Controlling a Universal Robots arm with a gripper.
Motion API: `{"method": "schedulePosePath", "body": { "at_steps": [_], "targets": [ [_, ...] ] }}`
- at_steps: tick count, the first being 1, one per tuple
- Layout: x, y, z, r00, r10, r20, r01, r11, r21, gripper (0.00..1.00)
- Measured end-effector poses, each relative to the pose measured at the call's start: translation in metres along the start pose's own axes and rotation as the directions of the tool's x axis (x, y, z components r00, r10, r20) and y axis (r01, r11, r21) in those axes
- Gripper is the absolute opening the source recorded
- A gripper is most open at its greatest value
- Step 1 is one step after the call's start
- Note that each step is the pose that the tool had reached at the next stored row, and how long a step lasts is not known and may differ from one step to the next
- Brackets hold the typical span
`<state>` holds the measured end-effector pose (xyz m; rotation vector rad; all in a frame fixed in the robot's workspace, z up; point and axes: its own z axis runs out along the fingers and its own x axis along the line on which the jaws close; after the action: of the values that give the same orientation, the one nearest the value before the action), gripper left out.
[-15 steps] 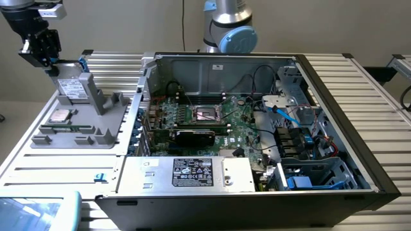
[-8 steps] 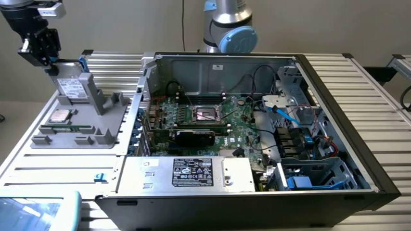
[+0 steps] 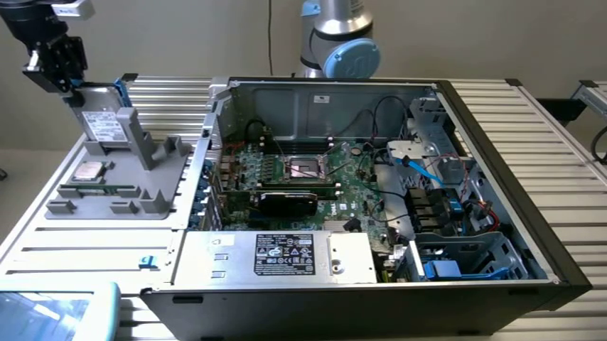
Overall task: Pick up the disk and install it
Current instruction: 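Pick up the disk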
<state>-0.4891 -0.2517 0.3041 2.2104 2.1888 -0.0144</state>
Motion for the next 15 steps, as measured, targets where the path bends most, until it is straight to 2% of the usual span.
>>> {"method": "schedulePosePath", "body": {
  "at_steps": [6, 15],
  "targets": [
    [-0.0004, 0.0006, -0.0085, 1.0000, 0.000, -0.0008, 0.000, 1.0000, 0.0000, 0.37],
    [-0.0031, 0.0050, -0.0119, 1.0000, 0.000, -0.0023, 0.000, 1.0000, 0.0000, 0.37]
  ]
}}
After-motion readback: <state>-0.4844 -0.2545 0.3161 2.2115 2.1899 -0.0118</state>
